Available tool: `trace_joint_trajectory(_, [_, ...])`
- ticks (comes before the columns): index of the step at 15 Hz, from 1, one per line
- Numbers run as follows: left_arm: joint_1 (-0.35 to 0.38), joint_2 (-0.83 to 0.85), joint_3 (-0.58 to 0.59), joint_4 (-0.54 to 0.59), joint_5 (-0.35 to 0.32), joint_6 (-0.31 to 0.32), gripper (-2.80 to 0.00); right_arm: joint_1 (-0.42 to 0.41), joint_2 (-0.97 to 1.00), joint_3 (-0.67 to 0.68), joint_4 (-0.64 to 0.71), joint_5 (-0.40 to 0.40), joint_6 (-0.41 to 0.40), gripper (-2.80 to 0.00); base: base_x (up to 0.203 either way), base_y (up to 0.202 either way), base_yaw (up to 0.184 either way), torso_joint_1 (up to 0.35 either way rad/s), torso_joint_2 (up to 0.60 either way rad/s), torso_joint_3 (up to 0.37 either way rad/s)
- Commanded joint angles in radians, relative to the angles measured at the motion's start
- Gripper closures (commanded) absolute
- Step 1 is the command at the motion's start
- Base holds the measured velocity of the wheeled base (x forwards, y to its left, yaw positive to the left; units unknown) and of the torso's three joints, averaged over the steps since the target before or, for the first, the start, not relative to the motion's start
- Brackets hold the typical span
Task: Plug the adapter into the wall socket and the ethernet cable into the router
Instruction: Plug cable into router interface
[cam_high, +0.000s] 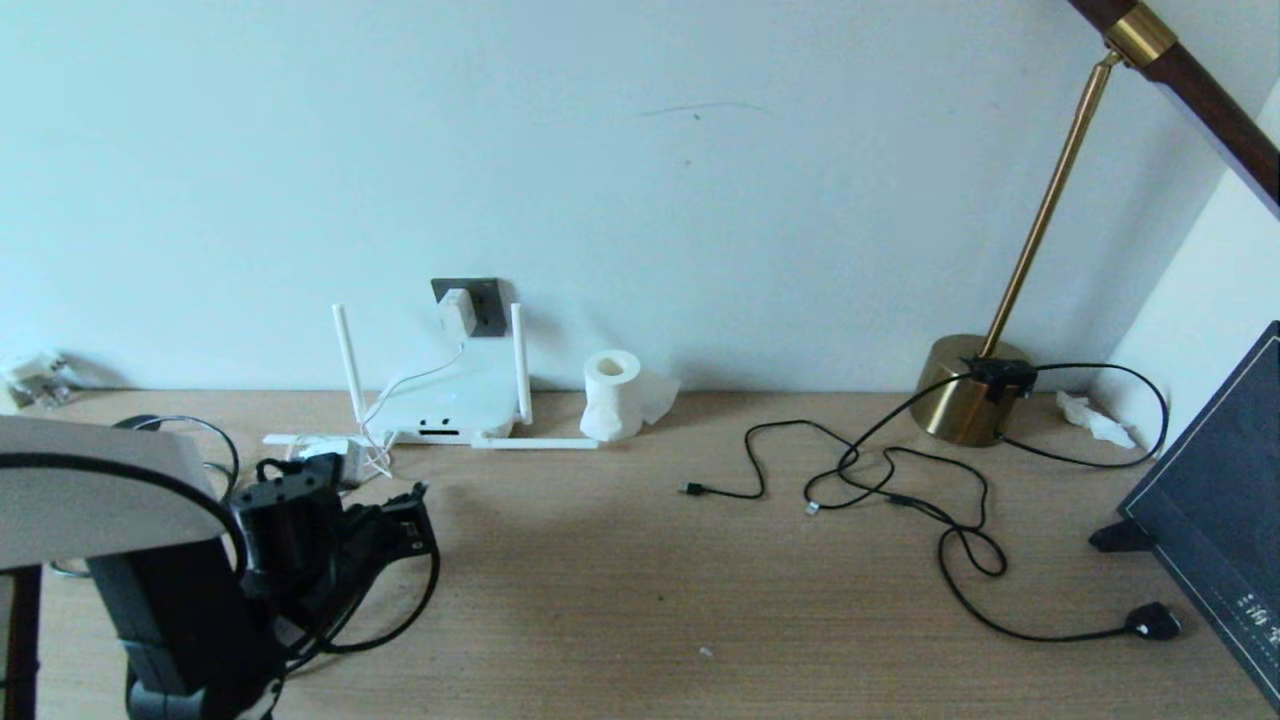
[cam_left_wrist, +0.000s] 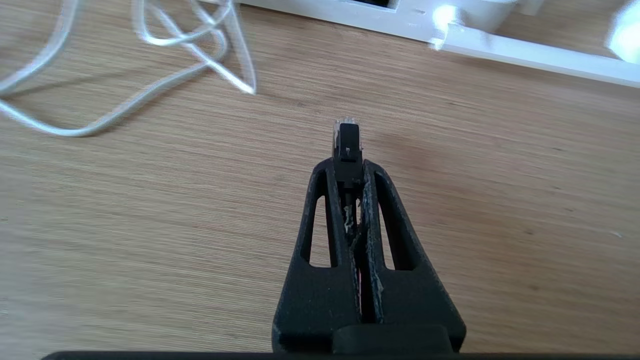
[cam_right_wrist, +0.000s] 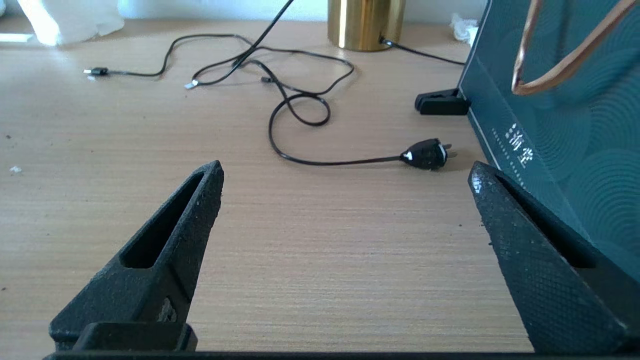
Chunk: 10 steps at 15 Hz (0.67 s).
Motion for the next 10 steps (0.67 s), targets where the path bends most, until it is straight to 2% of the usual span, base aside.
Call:
trace_joint_trajectory(1, [-0.008,0.008,-0.01,-0.008,0.002,0.0,0.0,0.0,-0.007,0.001,-0.001,0.0,0.0,-2.8,0.0,0.0,0.0,0.0,0.0,0.0])
trace_joint_trajectory(10, [-0.007,0.039,-0.076,-0.008,0.001,0.006,0.0,0.0,-0.007,0.0,0.0,0.0,0.0,-2.8,0.0,0.0,0.0,0.0,0.0,0.0])
